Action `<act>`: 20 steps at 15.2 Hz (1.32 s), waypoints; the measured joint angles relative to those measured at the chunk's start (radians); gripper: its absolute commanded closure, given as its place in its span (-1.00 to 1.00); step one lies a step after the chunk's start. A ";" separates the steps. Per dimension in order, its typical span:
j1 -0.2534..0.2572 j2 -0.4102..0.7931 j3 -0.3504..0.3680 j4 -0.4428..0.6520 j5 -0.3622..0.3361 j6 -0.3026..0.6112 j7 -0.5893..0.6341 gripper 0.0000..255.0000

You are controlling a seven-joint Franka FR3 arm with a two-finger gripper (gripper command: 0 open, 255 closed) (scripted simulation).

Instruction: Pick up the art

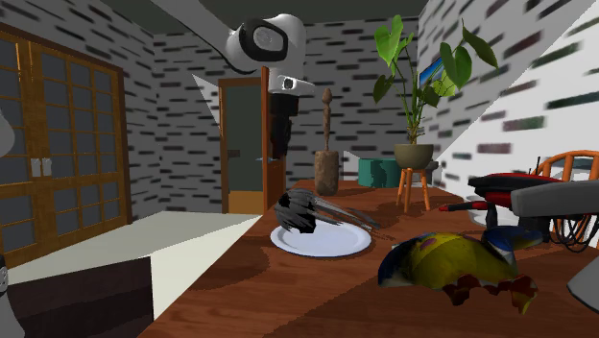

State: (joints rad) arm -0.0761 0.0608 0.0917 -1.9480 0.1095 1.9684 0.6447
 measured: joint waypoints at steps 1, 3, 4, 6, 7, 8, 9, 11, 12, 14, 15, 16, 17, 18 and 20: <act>0.001 0.036 -0.001 0.025 -0.003 0.007 0.023 -1.00; 0.002 0.111 -0.005 0.078 -0.010 0.022 0.069 -1.00; 0.002 0.149 -0.008 0.107 -0.012 0.026 0.089 -1.00; 0.003 0.218 -0.016 0.170 -0.016 0.024 0.130 -1.00; 0.002 0.258 -0.022 0.202 -0.018 0.027 0.146 -1.00; 0.002 0.300 -0.026 0.243 -0.019 0.024 0.165 -1.00; 0.002 0.338 -0.031 0.267 -0.019 0.033 0.182 -1.00; 0.001 0.420 -0.042 0.354 -0.019 0.020 0.218 -1.00; 0.000 0.458 -0.048 0.388 -0.018 0.019 0.235 -1.00; -0.001 0.499 -0.053 0.432 -0.018 0.012 0.247 -1.00; -0.002 0.506 -0.053 0.431 -0.017 0.020 0.248 -1.00; -0.001 0.516 -0.054 0.432 -0.017 0.028 0.249 -1.00; -0.001 0.521 -0.054 0.428 -0.017 0.037 0.249 -1.00; -0.001 0.529 -0.054 0.426 -0.016 0.047 0.249 -1.00; -0.001 0.548 -0.054 0.423 -0.016 0.070 0.246 -1.00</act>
State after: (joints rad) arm -0.0770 0.6093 0.0378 -1.5255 0.0935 2.0382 0.8911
